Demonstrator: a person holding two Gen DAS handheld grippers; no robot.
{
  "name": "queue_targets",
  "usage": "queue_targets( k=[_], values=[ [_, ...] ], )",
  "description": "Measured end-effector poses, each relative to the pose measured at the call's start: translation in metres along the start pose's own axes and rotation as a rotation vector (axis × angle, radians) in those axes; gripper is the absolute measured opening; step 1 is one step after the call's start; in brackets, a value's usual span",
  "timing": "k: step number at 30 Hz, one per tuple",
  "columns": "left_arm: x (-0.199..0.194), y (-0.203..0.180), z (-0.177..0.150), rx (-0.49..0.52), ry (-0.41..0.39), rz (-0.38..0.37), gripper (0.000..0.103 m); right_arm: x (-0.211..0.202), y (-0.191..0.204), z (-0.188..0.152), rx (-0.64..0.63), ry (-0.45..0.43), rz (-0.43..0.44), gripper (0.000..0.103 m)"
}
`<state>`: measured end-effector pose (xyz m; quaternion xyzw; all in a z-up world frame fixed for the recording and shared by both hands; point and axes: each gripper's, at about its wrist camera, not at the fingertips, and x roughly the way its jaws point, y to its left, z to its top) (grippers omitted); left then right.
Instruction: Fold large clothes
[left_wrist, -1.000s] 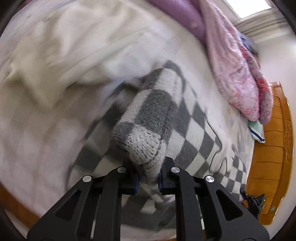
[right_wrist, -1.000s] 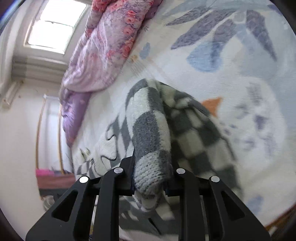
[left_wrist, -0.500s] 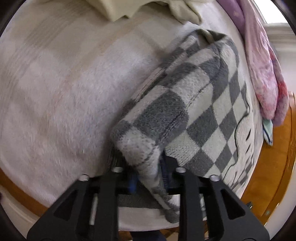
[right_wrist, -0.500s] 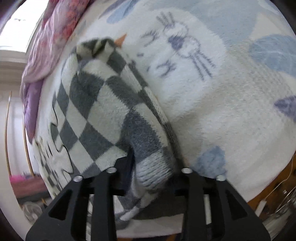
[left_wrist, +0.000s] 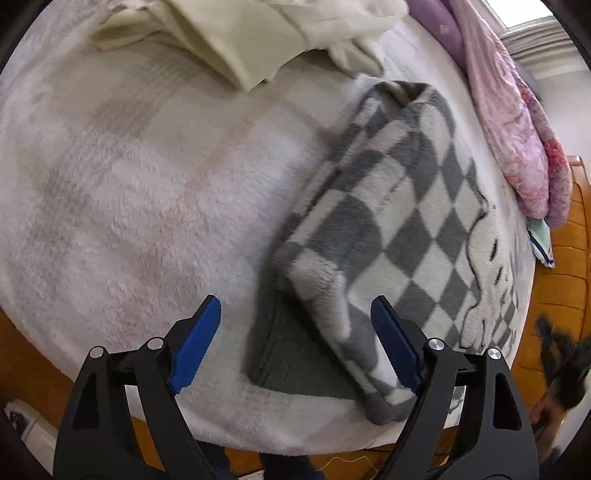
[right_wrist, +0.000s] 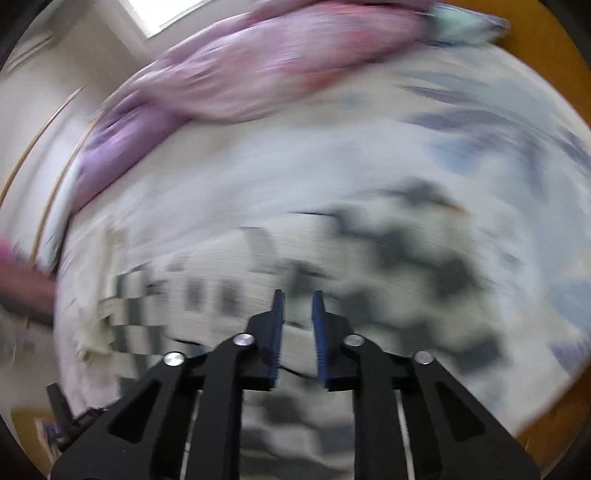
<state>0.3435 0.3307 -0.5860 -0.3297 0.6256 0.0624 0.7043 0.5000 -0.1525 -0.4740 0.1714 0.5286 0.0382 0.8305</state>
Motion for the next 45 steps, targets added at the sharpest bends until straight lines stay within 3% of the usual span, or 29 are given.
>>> queue_targets(
  k=[4,8,9,15,20,26,32,35,41,44,45],
  values=[
    [0.022,0.002,-0.002,0.001,0.020,0.042,0.084,0.089,0.076,0.024,-0.148,0.065,0.042,0.002],
    [0.036,0.006,-0.008,-0.006,0.016,0.053,0.085,0.174,0.081,0.016,-0.214,0.192,-0.080,0.000],
    [0.035,0.007,-0.008,-0.008,0.009,0.050,0.086,0.182,0.078,0.013,-0.208,0.183,-0.073,0.000],
    [0.030,0.019,-0.018,-0.028,0.000,0.040,0.086,0.150,0.076,-0.012,-0.180,0.149,-0.067,0.000],
    [0.026,0.027,-0.025,-0.049,0.006,0.029,0.086,0.124,0.065,-0.075,-0.109,0.229,-0.056,0.000],
    [0.027,0.035,-0.031,-0.051,0.027,0.021,0.088,0.098,0.061,-0.132,-0.081,0.229,-0.059,0.000],
    [0.032,0.029,-0.034,-0.075,0.019,0.009,0.088,0.113,0.056,-0.133,-0.081,0.242,-0.027,0.000],
    [0.034,0.034,-0.042,-0.128,0.049,-0.032,0.088,0.116,0.054,-0.133,-0.090,0.242,-0.009,0.000],
    [0.042,0.017,-0.052,-0.054,0.090,-0.038,0.087,0.109,0.046,-0.134,-0.108,0.227,0.007,0.000],
    [0.045,0.011,-0.051,-0.010,0.099,-0.015,0.074,0.093,0.037,-0.139,-0.151,0.220,0.007,0.003],
    [0.045,0.008,-0.048,-0.007,0.097,-0.026,0.061,0.088,0.043,-0.140,-0.193,0.209,-0.002,0.003]
  ],
)
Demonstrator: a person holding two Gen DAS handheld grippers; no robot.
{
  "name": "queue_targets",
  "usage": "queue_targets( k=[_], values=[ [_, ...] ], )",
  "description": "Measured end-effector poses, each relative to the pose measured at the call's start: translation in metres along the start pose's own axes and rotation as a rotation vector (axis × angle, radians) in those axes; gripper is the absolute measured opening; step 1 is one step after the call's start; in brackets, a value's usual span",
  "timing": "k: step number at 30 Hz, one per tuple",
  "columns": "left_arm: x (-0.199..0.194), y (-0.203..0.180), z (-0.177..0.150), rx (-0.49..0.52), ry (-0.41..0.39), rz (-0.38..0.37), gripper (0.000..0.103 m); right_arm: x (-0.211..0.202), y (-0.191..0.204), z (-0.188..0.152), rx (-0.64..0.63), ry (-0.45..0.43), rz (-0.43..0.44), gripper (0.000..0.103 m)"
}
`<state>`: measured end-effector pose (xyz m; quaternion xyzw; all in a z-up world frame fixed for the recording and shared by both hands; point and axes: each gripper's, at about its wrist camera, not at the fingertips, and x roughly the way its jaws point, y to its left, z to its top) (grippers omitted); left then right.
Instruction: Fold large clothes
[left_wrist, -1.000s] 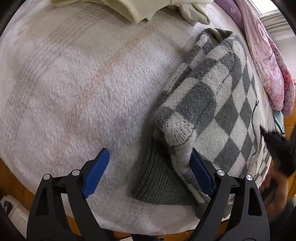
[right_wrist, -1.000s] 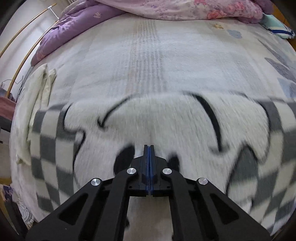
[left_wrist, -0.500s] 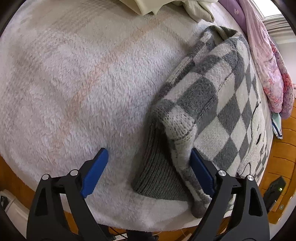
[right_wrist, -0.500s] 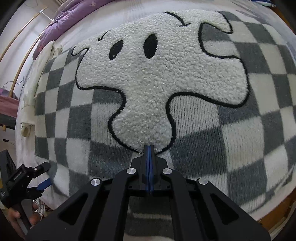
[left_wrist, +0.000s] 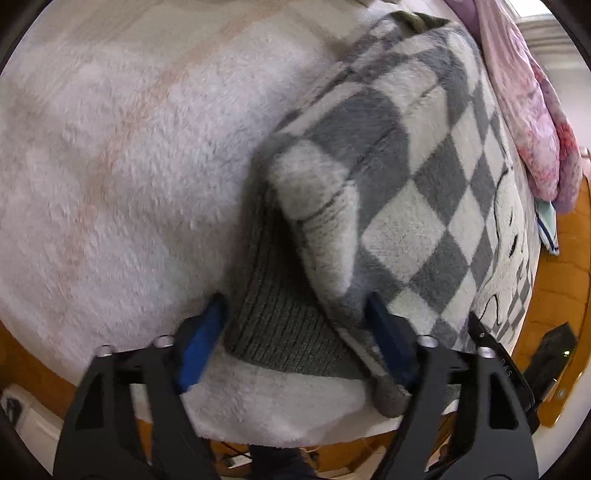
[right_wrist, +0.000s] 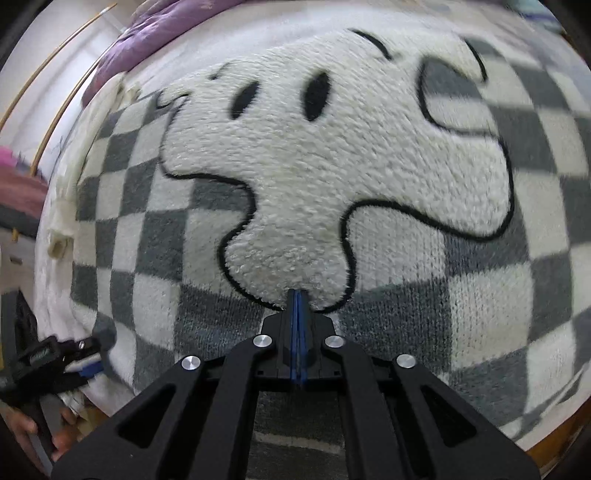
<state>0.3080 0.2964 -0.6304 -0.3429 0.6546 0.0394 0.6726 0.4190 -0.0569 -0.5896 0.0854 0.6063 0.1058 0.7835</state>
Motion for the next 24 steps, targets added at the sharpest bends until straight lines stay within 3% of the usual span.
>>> queue_targets(
  k=[1,2,4,5,7,10,14,20,24],
  values=[
    [-0.001,0.000,0.001,0.000,0.012,-0.056,0.028,0.000,0.007,0.001,-0.025,-0.004,-0.014,0.007],
    [-0.001,-0.001,0.001,-0.019,0.041,-0.113,0.027,-0.003,0.011,0.000,-0.051,-0.008,-0.022,0.011],
    [-0.005,-0.004,0.003,-0.015,0.031,-0.107,0.024,-0.011,0.018,-0.005,-0.091,-0.019,-0.004,0.045],
    [-0.007,-0.005,0.002,-0.017,0.027,-0.106,0.024,-0.015,0.023,-0.007,-0.117,-0.027,-0.003,0.053],
    [-0.019,-0.005,0.001,-0.050,0.014,-0.141,0.022,-0.025,0.038,-0.014,-0.190,-0.056,0.007,0.060],
    [-0.039,-0.009,-0.003,-0.076,0.009,-0.203,0.022,-0.044,0.069,-0.028,-0.340,-0.102,0.104,0.074],
    [-0.061,-0.017,-0.003,-0.086,0.023,-0.271,0.021,-0.057,0.113,-0.050,-0.514,-0.132,0.229,0.077],
    [-0.073,-0.029,-0.005,-0.109,0.043,-0.343,0.021,-0.041,0.165,-0.064,-0.696,-0.186,0.232,0.079],
    [-0.074,-0.035,-0.003,-0.098,0.042,-0.350,0.020,-0.019,0.185,-0.062,-0.786,-0.244,0.090,0.078]
  ],
)
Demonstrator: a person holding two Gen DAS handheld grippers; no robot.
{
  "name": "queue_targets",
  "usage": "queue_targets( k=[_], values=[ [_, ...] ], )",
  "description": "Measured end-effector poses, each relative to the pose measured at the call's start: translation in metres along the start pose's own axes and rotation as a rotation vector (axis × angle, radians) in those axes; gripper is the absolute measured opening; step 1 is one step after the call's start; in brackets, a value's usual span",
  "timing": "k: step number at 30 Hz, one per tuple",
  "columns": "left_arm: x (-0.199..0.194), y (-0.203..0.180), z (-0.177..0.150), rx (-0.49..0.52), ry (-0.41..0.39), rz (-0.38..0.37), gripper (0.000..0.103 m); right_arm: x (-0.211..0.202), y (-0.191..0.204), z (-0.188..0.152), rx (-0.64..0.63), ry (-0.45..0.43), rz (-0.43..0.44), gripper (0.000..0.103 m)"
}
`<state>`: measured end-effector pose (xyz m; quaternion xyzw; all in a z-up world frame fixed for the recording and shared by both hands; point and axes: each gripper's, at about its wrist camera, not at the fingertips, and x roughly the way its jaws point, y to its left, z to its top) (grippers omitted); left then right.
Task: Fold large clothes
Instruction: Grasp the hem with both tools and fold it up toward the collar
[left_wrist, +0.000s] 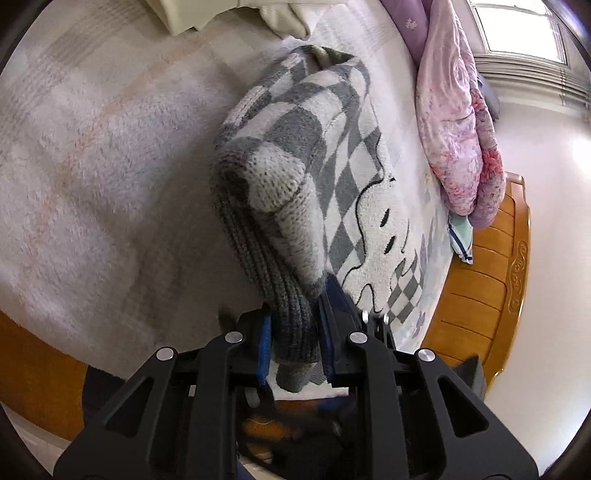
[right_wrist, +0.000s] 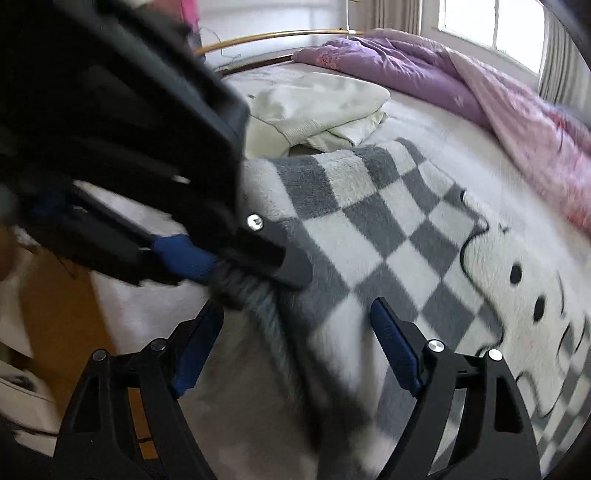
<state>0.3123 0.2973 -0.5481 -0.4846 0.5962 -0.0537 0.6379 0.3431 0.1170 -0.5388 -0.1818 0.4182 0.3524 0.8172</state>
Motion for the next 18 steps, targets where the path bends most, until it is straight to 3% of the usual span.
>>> queue_targets(
  k=[1,3,4,5,7,8,10,14,18],
  values=[
    [0.000,-0.001,0.001,0.002,0.001,0.002,0.021,0.001,0.000,-0.001,-0.010,0.001,-0.024,0.069],
    [-0.003,0.003,0.004,-0.014,-0.004,-0.008,0.021,0.006,-0.008,0.002,0.007,0.005,0.013,0.056],
    [-0.003,0.005,0.006,-0.025,-0.002,-0.009,0.031,0.010,-0.008,0.003,-0.001,0.027,0.020,0.030],
    [-0.003,0.006,0.008,-0.032,-0.003,0.007,0.036,0.013,-0.006,0.004,-0.013,0.042,0.013,0.024],
    [-0.012,0.006,0.011,-0.034,-0.050,0.027,0.059,0.019,-0.009,0.004,0.021,0.079,0.039,0.021],
    [-0.024,0.004,0.010,-0.027,-0.111,0.032,0.062,0.018,-0.014,0.004,0.053,0.083,0.052,0.021],
    [-0.041,0.001,0.011,-0.020,-0.198,0.036,0.082,0.011,-0.025,0.005,0.132,0.079,0.089,0.019],
    [-0.045,-0.013,0.016,0.062,-0.257,0.181,0.083,-0.014,-0.066,0.001,0.398,0.031,0.214,0.018],
    [-0.029,-0.059,0.008,0.224,-0.254,0.118,0.089,-0.049,-0.130,-0.022,0.739,-0.066,0.321,0.017]
  ],
)
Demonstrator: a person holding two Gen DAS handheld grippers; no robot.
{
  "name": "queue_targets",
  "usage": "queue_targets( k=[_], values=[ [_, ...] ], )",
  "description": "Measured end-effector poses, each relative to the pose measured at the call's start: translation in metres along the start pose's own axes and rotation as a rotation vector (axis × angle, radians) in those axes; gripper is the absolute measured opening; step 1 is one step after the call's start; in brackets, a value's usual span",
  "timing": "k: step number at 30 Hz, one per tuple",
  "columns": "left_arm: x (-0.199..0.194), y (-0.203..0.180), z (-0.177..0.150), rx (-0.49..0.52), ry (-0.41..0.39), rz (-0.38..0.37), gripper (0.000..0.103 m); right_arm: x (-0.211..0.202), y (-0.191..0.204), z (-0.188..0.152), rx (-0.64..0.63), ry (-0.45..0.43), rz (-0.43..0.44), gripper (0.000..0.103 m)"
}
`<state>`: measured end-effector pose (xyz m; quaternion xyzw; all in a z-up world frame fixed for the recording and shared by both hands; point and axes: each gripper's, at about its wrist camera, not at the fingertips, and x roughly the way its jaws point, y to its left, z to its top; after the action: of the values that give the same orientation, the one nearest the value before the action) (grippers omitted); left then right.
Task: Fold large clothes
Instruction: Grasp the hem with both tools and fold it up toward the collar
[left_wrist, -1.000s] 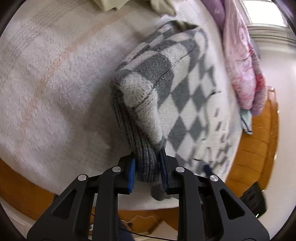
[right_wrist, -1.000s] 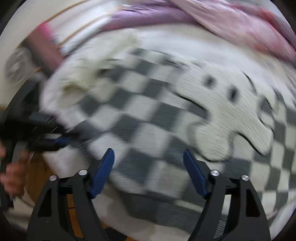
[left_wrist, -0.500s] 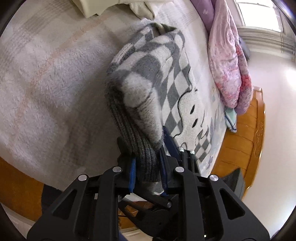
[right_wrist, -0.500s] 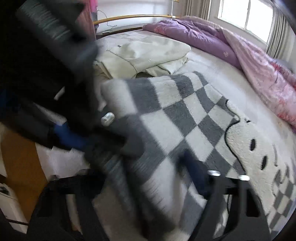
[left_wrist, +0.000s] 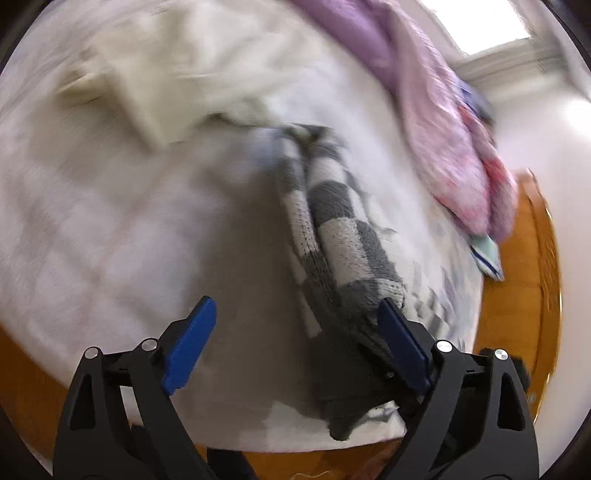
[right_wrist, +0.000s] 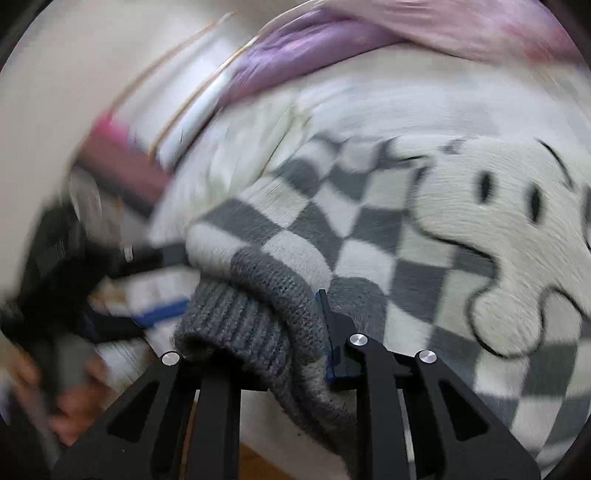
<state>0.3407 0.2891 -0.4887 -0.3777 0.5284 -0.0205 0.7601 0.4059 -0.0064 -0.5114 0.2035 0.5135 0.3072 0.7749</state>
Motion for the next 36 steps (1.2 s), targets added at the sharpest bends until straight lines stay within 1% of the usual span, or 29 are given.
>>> queue_targets(
  k=[1,3,5,7,8,9,11,12,14,15,17,18,20,21,22,24,26,27,28,29,31,32,33,35,36],
  values=[
    [0.002,-0.014,-0.001,0.031,-0.009,-0.036,0.089,-0.012,-0.010,0.002,0.057,-0.025,0.019,0.017],
    [0.002,-0.055,-0.009,0.110,-0.033,-0.112,0.089,-0.041,-0.037,0.008,0.187,-0.083,0.069,0.017],
    [0.001,-0.092,-0.018,0.176,-0.067,-0.164,0.089,-0.069,-0.057,0.007,0.264,-0.132,0.083,0.017],
    [0.006,-0.115,-0.024,0.191,-0.074,-0.217,0.090,-0.100,-0.080,0.003,0.339,-0.196,0.106,0.016],
    [0.012,-0.124,-0.026,0.195,-0.067,-0.223,0.090,-0.120,-0.093,0.000,0.373,-0.239,0.115,0.016],
    [0.023,-0.136,-0.030,0.210,-0.054,-0.184,0.090,-0.133,-0.101,-0.002,0.393,-0.265,0.120,0.016],
    [0.044,-0.151,-0.038,0.243,-0.039,-0.117,0.090,-0.173,-0.124,-0.018,0.464,-0.349,0.131,0.016],
    [0.052,-0.156,-0.042,0.255,-0.026,-0.095,0.090,-0.191,-0.137,-0.030,0.506,-0.384,0.130,0.016],
    [0.071,-0.163,-0.052,0.281,0.009,-0.072,0.090,-0.211,-0.157,-0.048,0.581,-0.436,0.119,0.016],
    [0.084,-0.166,-0.059,0.290,0.035,-0.050,0.090,-0.218,-0.163,-0.057,0.607,-0.452,0.108,0.016],
    [0.105,-0.171,-0.073,0.304,0.085,-0.034,0.090,-0.234,-0.191,-0.087,0.719,-0.487,0.080,0.016],
    [0.112,-0.172,-0.079,0.314,0.103,-0.024,0.090,-0.233,-0.201,-0.094,0.769,-0.493,0.070,0.016],
    [0.128,-0.175,-0.092,0.343,0.129,-0.006,0.090,-0.234,-0.229,-0.124,0.893,-0.516,0.038,0.016],
    [0.141,-0.176,-0.102,0.361,0.159,0.027,0.090,-0.231,-0.241,-0.135,0.935,-0.512,0.004,0.016],
    [0.148,-0.176,-0.107,0.369,0.177,0.037,0.090,-0.231,-0.253,-0.143,0.962,-0.486,-0.023,0.017],
    [0.166,-0.173,-0.122,0.379,0.222,0.061,0.090,-0.217,-0.279,-0.156,1.037,-0.401,-0.056,0.018],
    [0.180,-0.166,-0.132,0.383,0.259,0.095,0.090,-0.209,-0.285,-0.157,1.033,-0.382,-0.065,0.025],
    [0.186,-0.163,-0.137,0.383,0.282,0.118,0.090,-0.210,-0.287,-0.155,1.021,-0.360,-0.073,0.031],
    [0.190,-0.160,-0.142,0.386,0.294,0.127,0.090,-0.215,-0.287,-0.150,1.000,-0.348,-0.102,0.035],
    [0.191,-0.157,-0.146,0.388,0.301,0.132,0.090,-0.218,-0.286,-0.147,0.977,-0.340,-0.126,0.036],
    [0.196,-0.149,-0.152,0.374,0.322,0.136,0.091,-0.224,-0.289,-0.144,0.934,-0.306,-0.195,0.058],
    [0.197,-0.145,-0.154,0.356,0.338,0.137,0.092,-0.228,-0.294,-0.144,0.921,-0.304,-0.196,0.061],
    [0.201,-0.139,-0.155,0.338,0.358,0.129,0.092,-0.230,-0.301,-0.144,0.917,-0.288,-0.178,0.062],
    [0.205,-0.134,-0.156,0.326,0.358,0.125,0.093,-0.216,-0.321,-0.146,0.935,-0.234,-0.133,0.063],
    [0.208,-0.131,-0.156,0.312,0.367,0.119,0.095,-0.212,-0.331,-0.147,0.942,-0.212,-0.101,0.068]
  ],
)
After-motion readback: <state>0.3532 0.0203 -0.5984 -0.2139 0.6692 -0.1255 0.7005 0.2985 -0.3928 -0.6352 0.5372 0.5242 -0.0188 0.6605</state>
